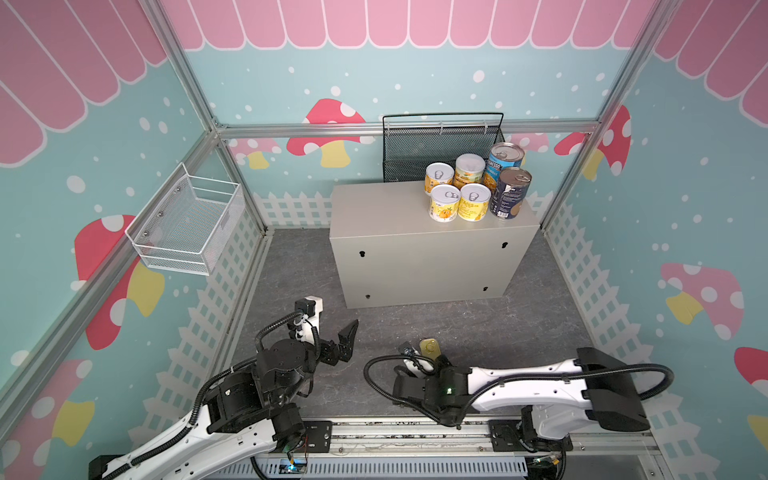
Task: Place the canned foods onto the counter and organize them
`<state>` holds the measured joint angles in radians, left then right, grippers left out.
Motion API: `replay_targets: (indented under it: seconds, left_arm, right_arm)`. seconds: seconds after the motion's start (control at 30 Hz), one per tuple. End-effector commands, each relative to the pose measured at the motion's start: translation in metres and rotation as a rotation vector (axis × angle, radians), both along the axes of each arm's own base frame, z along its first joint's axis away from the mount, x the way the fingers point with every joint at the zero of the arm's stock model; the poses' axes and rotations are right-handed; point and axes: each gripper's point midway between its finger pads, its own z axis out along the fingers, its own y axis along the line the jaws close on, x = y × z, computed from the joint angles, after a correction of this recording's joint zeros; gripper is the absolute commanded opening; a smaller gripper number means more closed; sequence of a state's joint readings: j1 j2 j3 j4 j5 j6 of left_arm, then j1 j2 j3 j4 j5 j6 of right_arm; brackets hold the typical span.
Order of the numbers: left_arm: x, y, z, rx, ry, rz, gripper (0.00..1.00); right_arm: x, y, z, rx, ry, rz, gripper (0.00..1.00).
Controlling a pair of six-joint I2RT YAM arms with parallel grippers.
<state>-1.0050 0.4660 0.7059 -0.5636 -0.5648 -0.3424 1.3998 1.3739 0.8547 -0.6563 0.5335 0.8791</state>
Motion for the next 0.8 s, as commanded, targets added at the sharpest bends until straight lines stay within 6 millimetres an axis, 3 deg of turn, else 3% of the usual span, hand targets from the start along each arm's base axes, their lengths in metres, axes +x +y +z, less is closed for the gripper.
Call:
replay_targets:
  seconds: [0.0, 0.17, 0.3, 0.43, 0.57, 0.77]
  left_arm:
    - [-0.002, -0.001, 0.002, -0.022, 0.013, -0.009, 0.99]
    - [-0.002, -0.003, 0.004, -0.012, 0.008, -0.020, 0.99]
    - [-0.002, -0.005, 0.005, -0.001, 0.009, -0.029, 0.99]
    - [-0.002, -0.008, 0.008, 0.009, 0.010, -0.039, 0.99]
    - [-0.005, -0.016, 0.010, 0.038, 0.015, -0.089, 0.99]
    - [-0.015, -0.043, 0.013, 0.106, 0.041, -0.251, 0.99]
  right_arm:
    - [0.005, -0.012, -0.008, 0.151, 0.081, -0.076, 0.99]
    - [0.023, -0.019, -0.012, 0.345, 0.127, -0.084, 0.99]
    - [0.033, -0.018, -0.017, 0.330, 0.117, -0.073, 0.99]
    - [0.039, -0.023, -0.038, 0.251, 0.114, -0.102, 0.96]
    - [0.047, -0.029, -0.051, 0.216, 0.080, -0.119, 0.85]
    - [0.054, -0.018, -0.049, 0.199, 0.009, 0.004, 0.62]
